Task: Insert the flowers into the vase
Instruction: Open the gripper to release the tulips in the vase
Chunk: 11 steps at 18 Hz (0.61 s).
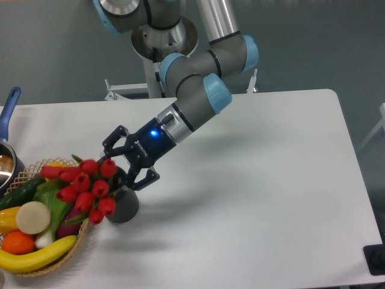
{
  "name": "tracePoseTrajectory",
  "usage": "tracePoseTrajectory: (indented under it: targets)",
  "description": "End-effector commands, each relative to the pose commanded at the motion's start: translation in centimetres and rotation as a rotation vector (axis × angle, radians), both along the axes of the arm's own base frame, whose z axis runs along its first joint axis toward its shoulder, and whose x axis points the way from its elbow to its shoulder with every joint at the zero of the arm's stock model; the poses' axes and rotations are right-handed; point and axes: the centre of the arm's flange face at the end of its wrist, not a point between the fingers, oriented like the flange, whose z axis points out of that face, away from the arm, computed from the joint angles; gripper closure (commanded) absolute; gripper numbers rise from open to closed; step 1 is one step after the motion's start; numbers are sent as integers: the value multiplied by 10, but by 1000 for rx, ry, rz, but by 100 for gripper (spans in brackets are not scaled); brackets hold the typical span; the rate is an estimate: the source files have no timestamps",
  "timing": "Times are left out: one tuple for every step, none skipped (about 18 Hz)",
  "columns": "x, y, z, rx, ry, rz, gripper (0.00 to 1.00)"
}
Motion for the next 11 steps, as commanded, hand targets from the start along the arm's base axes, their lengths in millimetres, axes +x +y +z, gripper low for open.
tracePoseTrajectory:
  targets:
    - [0,-2,-1,-2,-2,3,7]
    - [0,-4,-3,-4,-5,6,4]
    - [1,-6,-3,-4,-5,7,1]
    - [0,-7,0,-2,-2,10,1]
    - [0,-9,2,0,-3,14,0]
    - [-3,-12,7,3,0,24,0]
    - [-9,-17,12,7,5,39,0]
    - [-14,-23,15,10,10,55,0]
    - [-19,-32,21,17,19,74,0]
    - [-24,-43,28,22,26,99,0]
    - [-32,-54,33,26,33,127,0]
